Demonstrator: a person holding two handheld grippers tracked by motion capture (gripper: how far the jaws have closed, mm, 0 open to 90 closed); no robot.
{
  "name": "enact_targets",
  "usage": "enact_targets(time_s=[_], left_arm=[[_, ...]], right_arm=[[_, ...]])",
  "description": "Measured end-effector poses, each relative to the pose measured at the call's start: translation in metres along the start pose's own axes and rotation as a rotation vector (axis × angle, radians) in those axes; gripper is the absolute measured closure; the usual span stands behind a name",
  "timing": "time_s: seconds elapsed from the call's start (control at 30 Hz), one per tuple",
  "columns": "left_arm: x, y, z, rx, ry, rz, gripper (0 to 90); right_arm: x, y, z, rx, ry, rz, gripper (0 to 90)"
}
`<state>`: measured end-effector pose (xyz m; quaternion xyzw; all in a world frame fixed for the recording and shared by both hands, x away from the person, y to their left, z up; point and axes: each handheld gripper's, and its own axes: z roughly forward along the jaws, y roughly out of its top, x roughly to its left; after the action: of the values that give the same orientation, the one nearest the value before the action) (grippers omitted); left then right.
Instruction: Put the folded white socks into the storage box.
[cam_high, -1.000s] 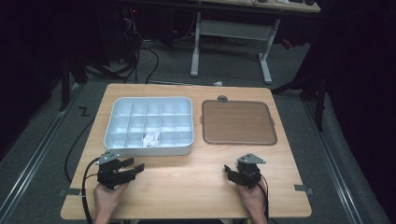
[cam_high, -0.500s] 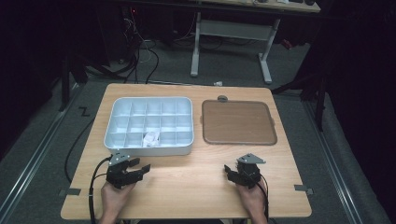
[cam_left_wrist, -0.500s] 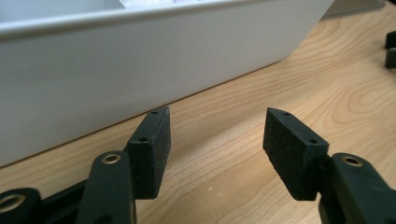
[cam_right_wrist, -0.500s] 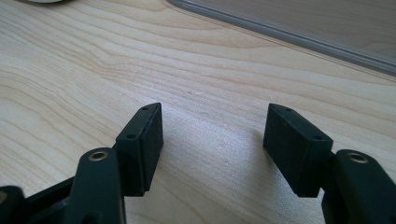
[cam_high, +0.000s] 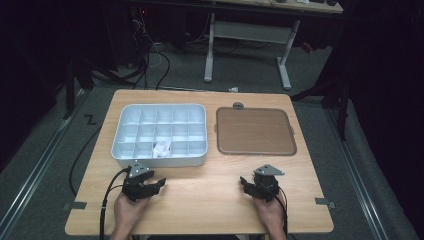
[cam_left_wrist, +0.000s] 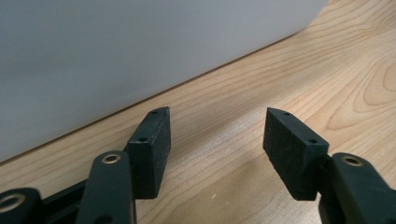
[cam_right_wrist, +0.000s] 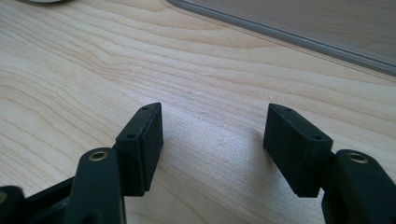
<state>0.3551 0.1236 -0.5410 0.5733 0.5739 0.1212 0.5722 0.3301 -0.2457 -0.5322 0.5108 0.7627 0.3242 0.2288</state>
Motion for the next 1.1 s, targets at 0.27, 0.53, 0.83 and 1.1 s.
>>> enact_targets(time_s=[0.27, 0.53, 0.83, 1.1], left_arm=[[0.0, -0.002, 0.002, -0.018, 0.015, 0.02, 42.2], [-0.005, -0.007, 0.004, -0.019, 0.038, 0.087, 40.3], [-0.007, -0.011, 0.006, -0.013, 0.043, 0.123, 36.3], [-0.007, -0.01, 0.005, -0.009, 0.035, 0.113, 35.3]], right_arm=[[0.0, 0.0, 0.0, 0.0, 0.0, 0.0, 38.1], [0.0, 0.0, 0.0, 0.0, 0.0, 0.0, 38.1], [0.0, 0.0, 0.0, -0.002, -0.003, -0.002, 38.2], [0.0, 0.0, 0.0, -0.001, -0.004, -0.001, 37.6]])
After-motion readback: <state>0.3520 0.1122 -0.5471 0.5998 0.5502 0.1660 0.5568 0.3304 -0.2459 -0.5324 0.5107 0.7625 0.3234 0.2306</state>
